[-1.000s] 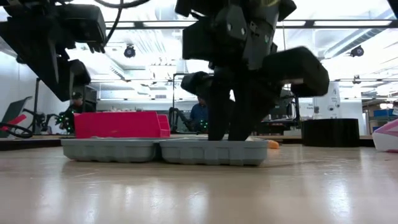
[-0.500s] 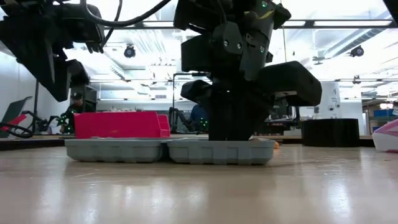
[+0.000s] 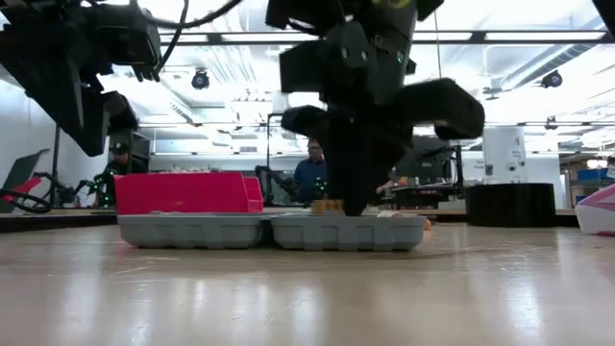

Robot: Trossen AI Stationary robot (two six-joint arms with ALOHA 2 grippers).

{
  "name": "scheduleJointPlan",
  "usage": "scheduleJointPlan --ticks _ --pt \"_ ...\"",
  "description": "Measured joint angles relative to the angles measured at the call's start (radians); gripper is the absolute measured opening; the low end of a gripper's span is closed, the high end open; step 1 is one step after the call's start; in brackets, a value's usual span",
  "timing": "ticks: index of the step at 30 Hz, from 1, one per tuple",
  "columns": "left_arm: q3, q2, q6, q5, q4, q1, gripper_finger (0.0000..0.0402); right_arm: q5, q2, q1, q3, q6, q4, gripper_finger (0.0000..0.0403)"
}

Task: Prefit tool cases
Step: Put the set of interchangeable screwdriver bits into the gray toolbox

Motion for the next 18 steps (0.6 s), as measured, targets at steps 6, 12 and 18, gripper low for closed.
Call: scheduleJointPlan --ticks 6,12,18 --pt "0.000 0.001 0.000 0.000 0.001 0.000 0.0162 0.005 -0.001 0.000 0.050 -0.053 -0.050 0.0047" --pt "0.000 0.001 0.008 0.000 0.002 -0.001 0.0162 0.005 -0.001 0.006 0.051 -0.201 -0.074 0.0046" --pt "0.000 0.001 0.011 0.000 0.003 -0.001 0.0162 0.003 -0.001 0.011 0.051 -0.343 -0.072 0.0049"
